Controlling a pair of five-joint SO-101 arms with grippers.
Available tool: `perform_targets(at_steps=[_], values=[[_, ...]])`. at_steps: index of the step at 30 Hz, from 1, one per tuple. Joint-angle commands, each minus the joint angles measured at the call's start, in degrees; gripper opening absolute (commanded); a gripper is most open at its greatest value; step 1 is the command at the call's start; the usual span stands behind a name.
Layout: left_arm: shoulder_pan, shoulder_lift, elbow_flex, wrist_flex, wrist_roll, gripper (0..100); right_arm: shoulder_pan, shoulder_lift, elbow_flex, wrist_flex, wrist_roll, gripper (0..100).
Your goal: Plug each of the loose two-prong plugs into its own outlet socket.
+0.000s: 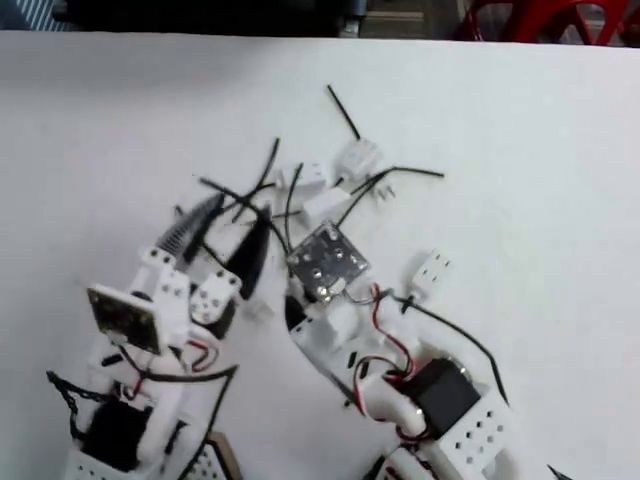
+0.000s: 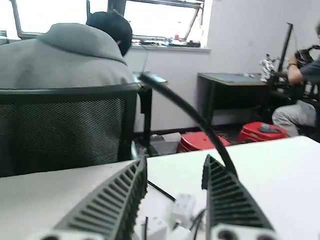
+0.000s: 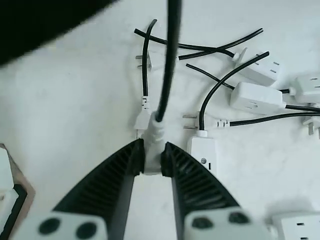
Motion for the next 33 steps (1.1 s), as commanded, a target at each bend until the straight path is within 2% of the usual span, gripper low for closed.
perform_targets(at_steps=[1, 4, 10, 15, 21, 26, 33], values=[[5.14, -0.22, -3.16, 5.54, -0.88, 19, -0.22, 0.57, -0.44, -2.15, -0.44, 1.7], [5.14, -0.22, -3.25, 6.68, -4.13, 19, 0.22, 0.57, -0.44, -2.07, -0.44, 1.7], [0.04, -0.22, -3.34, 6.86, -4.40, 19, 5.14, 0.57, -0.53, -1.98, -0.44, 1.7], [-0.22, -0.22, -2.46, 6.95, -4.48, 19, 2.59, 0.57, -0.53, -2.07, -0.44, 1.7], [3.91, -0.22, -0.62, 6.95, -4.92, 19, 1.10, 0.57, -0.53, -3.03, -0.44, 1.7], [9.80, -0.22, -1.93, 11.43, -10.37, 19, 1.10, 0.57, -0.53, -3.30, -0.44, 1.7], [6.99, -0.22, -2.11, 13.27, -10.29, 19, 1.19, 0.57, -0.53, -3.21, -0.44, 1.7]])
